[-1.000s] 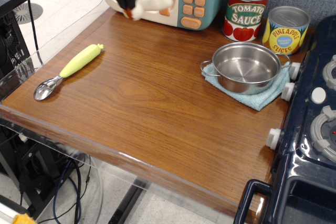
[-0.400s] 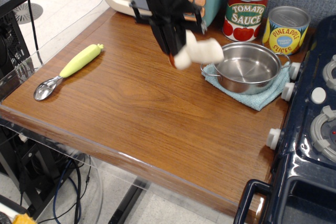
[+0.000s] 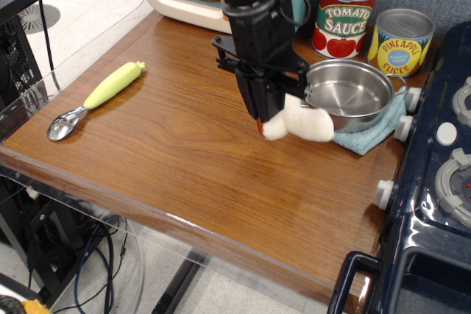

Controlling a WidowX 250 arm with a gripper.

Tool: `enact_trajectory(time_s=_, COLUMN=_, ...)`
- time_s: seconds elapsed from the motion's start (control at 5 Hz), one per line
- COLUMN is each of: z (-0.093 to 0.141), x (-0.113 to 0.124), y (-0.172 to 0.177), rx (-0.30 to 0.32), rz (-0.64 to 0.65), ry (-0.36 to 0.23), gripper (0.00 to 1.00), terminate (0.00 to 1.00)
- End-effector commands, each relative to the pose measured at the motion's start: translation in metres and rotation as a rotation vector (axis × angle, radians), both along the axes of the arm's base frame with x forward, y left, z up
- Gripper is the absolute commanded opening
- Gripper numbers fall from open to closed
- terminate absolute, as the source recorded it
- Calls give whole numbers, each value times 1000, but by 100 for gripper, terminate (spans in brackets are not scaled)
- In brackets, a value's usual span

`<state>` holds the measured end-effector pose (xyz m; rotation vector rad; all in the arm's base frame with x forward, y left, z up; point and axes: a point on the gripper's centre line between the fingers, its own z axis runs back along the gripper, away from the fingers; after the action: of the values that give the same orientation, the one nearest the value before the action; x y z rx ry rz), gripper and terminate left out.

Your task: Move the white object to directly under the blue towel and pot

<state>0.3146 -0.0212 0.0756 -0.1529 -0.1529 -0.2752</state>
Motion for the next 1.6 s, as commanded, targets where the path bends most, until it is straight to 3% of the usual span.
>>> enact_trajectory(time_s=0.0, z=-17, x=-14, y=-5, rx=65, rz=-121, ry=31, gripper=0, terminate=0)
enact_trajectory(time_s=0.2, z=-28, x=-10, y=-9, rx=96, rz=-141, ry=42, gripper=0, terminate=0)
enact_trajectory(time_s=0.4, z=-24, x=-7, y=-11, rx=106, rz=-144, ry=65, gripper=100, terminate=0)
enact_trajectory(time_s=0.8, z=9, x=2, y=-3, rx=75, rz=-64, ry=-17, gripper=100, terminate=0)
enact_trajectory(time_s=1.2, z=52, x=-6, y=-2, rx=2, rz=-101, ry=-119, gripper=100, terminate=0)
enact_trajectory(time_s=1.4, z=52, x=-6, y=-2, rx=2, rz=-101, ry=-119, gripper=100, terminate=0)
